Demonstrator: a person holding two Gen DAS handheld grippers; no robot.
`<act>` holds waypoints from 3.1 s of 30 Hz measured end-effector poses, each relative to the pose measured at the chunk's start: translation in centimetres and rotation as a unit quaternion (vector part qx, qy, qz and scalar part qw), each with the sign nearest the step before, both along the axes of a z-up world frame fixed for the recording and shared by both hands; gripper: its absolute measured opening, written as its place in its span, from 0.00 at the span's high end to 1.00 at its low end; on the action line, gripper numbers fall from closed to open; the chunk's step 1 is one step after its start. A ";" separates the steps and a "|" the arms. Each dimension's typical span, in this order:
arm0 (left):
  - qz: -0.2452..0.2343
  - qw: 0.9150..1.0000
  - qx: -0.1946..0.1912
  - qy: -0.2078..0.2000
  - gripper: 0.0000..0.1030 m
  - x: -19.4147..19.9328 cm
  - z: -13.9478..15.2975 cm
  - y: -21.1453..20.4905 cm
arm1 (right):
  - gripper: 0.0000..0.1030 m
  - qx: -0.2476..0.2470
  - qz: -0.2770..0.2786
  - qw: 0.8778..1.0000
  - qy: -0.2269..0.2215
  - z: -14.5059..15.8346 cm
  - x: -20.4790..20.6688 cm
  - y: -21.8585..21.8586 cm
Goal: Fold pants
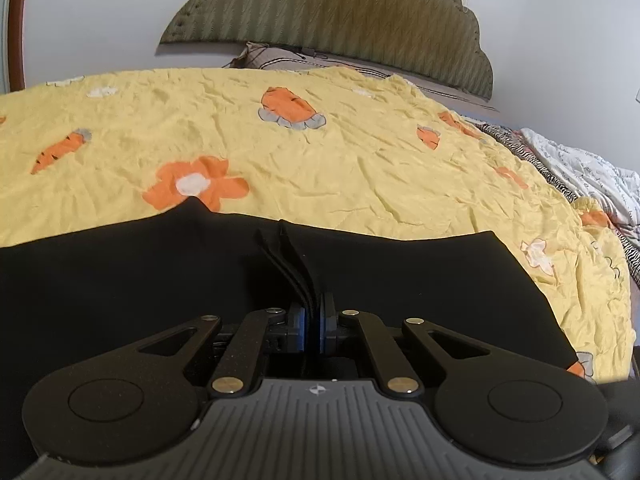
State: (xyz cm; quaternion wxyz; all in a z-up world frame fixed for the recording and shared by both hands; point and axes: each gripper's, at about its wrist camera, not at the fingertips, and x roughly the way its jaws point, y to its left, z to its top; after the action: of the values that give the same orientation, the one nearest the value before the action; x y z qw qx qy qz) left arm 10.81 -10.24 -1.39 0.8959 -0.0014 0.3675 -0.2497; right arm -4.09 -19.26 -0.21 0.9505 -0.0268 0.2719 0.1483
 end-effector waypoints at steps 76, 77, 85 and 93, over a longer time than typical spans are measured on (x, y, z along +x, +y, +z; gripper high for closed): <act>0.348 0.937 0.013 0.024 0.14 -5.9 2.8 30.5 | 0.47 -0.241 0.257 0.926 -0.133 -0.8 -0.1 24.6; 0.358 0.933 -0.011 0.038 0.14 -5.9 2.6 31.4 | 0.47 -0.261 0.263 0.917 -0.145 -1.3 -0.2 25.3; 0.327 0.915 -0.200 0.129 0.14 -5.6 1.5 34.6 | 0.47 -0.370 0.241 0.873 -0.208 -4.8 1.2 28.6; 0.301 0.884 -0.306 0.183 0.10 -4.2 -0.8 34.9 | 0.82 -0.379 0.267 0.857 -0.226 -5.6 2.6 29.9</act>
State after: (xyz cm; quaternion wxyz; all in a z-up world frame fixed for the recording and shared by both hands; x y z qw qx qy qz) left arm 6.61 24.66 -2.15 0.7998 -0.4318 0.4121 -0.0631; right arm -1.48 10.66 -5.78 0.8263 -0.4888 0.0674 0.2715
